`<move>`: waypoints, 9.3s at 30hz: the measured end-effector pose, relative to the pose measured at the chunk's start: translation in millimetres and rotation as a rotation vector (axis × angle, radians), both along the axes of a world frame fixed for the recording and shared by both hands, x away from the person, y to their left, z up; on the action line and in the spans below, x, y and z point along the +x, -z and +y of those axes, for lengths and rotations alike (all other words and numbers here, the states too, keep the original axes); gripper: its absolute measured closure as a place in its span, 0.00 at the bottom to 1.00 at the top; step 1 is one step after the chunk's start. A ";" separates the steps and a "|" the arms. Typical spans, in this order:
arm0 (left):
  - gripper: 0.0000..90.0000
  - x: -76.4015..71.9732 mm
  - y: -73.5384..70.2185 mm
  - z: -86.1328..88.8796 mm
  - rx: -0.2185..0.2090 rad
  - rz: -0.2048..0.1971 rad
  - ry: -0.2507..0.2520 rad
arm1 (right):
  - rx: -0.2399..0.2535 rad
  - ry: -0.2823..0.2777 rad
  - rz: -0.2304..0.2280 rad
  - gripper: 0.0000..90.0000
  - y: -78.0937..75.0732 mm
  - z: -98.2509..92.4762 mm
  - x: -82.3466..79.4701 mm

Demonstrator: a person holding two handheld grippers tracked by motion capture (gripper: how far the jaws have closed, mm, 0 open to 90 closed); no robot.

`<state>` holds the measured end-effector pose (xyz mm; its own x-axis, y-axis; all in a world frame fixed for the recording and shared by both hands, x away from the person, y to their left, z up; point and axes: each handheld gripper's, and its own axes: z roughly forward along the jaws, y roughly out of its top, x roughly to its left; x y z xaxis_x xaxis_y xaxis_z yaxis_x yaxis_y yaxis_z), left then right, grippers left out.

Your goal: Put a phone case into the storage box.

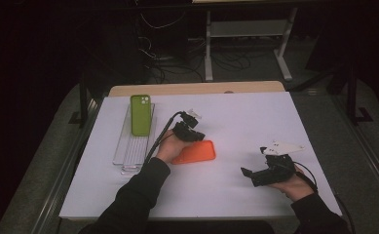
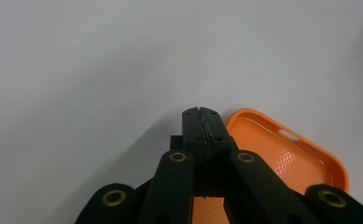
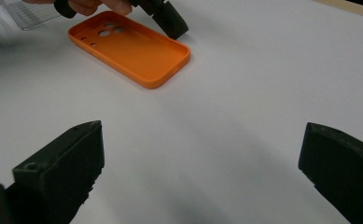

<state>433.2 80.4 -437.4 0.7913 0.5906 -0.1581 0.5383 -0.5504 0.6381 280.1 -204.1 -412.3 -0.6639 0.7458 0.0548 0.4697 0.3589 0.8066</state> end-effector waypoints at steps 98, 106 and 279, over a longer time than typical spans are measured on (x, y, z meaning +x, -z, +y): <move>0.00 -113.6 -42.6 79.4 -0.085 -0.130 0.196 | -0.245 -0.380 0.159 0.00 -22.8 130.3 101.6; 0.00 -115.0 -42.3 77.5 -0.092 -0.132 0.197 | -0.331 -0.432 0.211 0.00 -1.3 153.1 107.1; 0.18 -83.8 -43.9 27.2 0.133 -0.081 0.570 | -0.278 -0.605 0.146 0.00 -45.0 75.8 66.7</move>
<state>349.4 107.6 -393.5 0.9961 0.0794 -0.0379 0.0868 -0.8168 0.5704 346.8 -128.4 -367.3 -0.9690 0.2445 0.0354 0.2177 0.7772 0.5904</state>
